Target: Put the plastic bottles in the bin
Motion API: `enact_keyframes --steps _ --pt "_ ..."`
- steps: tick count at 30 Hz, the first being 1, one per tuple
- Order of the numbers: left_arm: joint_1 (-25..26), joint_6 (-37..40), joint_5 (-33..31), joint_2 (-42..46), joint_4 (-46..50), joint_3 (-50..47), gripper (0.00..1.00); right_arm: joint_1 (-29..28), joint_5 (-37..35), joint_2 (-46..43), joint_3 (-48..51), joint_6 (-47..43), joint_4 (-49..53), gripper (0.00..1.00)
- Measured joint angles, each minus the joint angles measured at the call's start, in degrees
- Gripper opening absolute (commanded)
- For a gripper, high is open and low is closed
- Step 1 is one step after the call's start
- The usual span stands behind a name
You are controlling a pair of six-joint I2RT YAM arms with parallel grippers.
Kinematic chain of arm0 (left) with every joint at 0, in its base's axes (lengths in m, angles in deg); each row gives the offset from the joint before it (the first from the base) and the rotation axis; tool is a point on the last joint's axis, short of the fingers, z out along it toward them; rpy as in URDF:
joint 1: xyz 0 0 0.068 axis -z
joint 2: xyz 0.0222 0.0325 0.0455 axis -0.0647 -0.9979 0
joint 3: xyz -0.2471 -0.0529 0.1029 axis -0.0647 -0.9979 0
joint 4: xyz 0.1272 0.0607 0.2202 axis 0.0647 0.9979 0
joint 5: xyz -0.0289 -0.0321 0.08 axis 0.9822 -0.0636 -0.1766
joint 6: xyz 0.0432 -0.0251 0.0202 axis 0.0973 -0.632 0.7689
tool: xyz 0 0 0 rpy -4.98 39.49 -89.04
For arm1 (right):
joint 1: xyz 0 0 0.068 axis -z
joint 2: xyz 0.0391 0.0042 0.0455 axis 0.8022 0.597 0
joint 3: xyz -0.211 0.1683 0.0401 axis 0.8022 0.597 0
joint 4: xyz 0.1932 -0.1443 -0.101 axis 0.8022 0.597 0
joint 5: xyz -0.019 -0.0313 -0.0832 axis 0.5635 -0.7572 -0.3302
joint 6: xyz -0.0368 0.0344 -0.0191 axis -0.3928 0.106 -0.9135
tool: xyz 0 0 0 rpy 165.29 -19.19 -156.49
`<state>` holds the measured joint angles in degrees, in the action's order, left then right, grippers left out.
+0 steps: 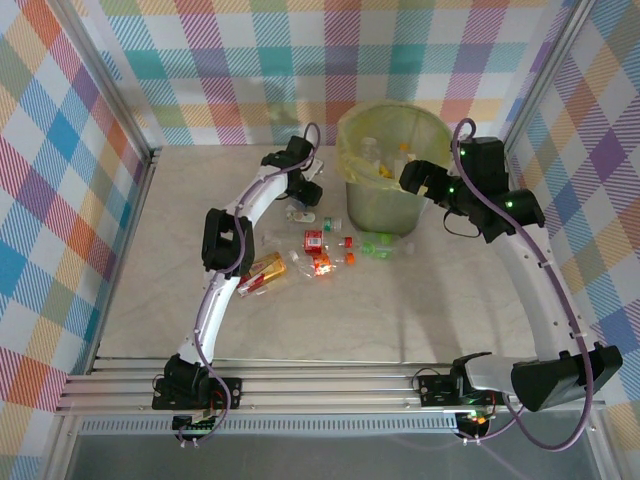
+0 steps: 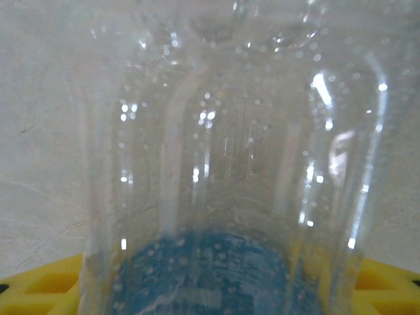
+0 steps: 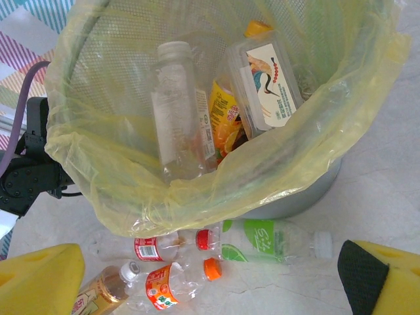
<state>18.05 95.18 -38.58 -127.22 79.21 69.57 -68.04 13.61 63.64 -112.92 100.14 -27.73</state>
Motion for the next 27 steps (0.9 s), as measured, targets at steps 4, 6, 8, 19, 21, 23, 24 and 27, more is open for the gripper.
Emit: enact_keyframes --steps 4,6,8,19,21,23,24,27 --pt "-0.63 -0.39 -1.18 0.0 0.0 0.0 0.57 -0.02 0.33 0.0 0.2 0.02 -0.59 1.0" --pt "-0.98 -0.42 -1.95 0.07 0.0 0.0 0.57 -0.02 0.68 0.0 0.22 0.02 -0.9 1.0" --pt "-1.46 -0.46 -2.91 0.37 0.0 0.0 0.56 -0.02 1.09 0.0 0.22 0.02 -1.2 1.0" --pt "-3.91 -2.82 -5.6 19.06 -5.38 -14.47 0.56 -0.02 3.43 -0.24 1.86 0.04 -2.75 1.0" --pt "-4.0 -3.5 -5.73 24.04 -7.56 -18.62 0.56 -0.02 4.04 -0.35 2.25 0.07 -3.13 1.0" --pt "-4.07 -4.22 -5.68 29.44 -10.14 -23.47 0.56 -0.02 4.83 -0.57 2.71 0.11 -3.82 1.0" --pt "-4.09 -4.55 -5.57 31.43 -11.1 -25.42 0.56 -0.02 5.16 -0.7 2.91 0.13 -4.15 1.0" --pt "-4.09 -5.79 -5.11 38.53 -14.84 -32.87 0.56 -0.02 6.23 -1.33 3.69 0.44 -5.42 1.0"
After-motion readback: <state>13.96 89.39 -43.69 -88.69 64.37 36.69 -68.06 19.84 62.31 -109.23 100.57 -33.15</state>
